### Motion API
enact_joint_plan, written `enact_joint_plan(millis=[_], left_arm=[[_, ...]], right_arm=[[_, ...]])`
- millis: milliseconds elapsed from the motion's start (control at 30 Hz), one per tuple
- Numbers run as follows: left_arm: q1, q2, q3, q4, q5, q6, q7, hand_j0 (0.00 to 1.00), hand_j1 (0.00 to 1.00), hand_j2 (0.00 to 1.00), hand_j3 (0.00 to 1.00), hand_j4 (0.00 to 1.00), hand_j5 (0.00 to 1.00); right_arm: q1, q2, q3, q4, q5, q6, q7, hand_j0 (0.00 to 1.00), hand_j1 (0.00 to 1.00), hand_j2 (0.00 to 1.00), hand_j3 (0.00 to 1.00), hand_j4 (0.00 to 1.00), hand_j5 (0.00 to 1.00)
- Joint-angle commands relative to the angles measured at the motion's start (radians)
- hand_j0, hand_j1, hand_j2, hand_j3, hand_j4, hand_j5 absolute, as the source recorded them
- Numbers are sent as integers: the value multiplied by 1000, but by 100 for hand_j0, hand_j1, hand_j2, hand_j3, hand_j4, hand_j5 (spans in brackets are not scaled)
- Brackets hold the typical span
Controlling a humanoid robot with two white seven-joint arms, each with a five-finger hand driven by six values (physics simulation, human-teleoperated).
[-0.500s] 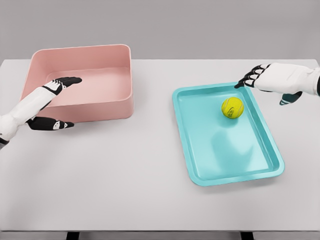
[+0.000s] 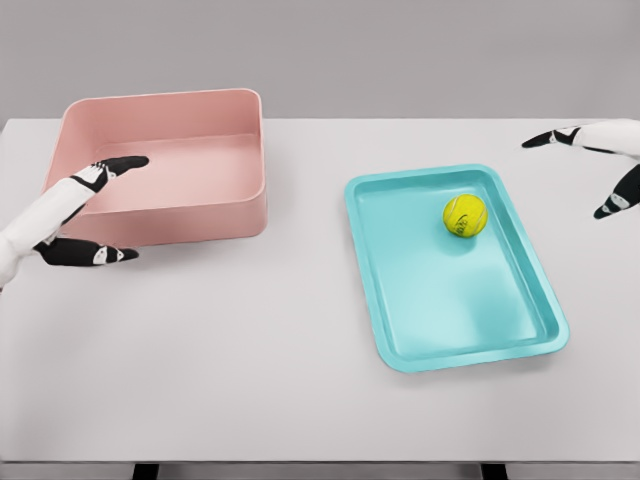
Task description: Put the tennis from the blue tray into the pink basket with both arms
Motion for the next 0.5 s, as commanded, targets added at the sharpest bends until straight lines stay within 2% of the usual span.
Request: enact_joint_plan(millis=[0,33,67,133,167,300,400,467], left_arm=[[15,58,-5,-46,173,2,0,99,99,99,99,99,99],[52,99,-8,-67,226,2,0,99,99,99,99,99,99],[84,147,-11,-75,259,2,0,99,99,99,99,99,99],[150,216,-63,-86,341,2,0,99,99,99,99,99,99],[164,237,-100,-95,376,2,0,99,99,99,99,99,99],[170,240,-204,-95,410,2,0,100,100,100,100,100,100],[169,242,-291,-93,503,2,0,100,100,100,100,100,100],[169,242,-297,-92,522,2,0,100,100,100,100,100,100]], right_arm=[[-2,78,13,45,-32,79,1,100,100,100,100,100,100],[-2,161,13,117,-23,93,1,100,100,100,100,100,100],[-2,216,16,172,-20,91,1,100,100,100,100,100,100],[-2,279,36,237,31,91,1,100,100,100,100,100,100],[-2,303,36,266,67,90,1,100,100,100,100,100,100],[-2,342,39,311,75,81,1,100,100,100,100,100,100],[-2,365,61,314,110,81,1,100,100,100,100,100,100],[0,382,62,320,121,81,1,100,100,100,100,100,100]])
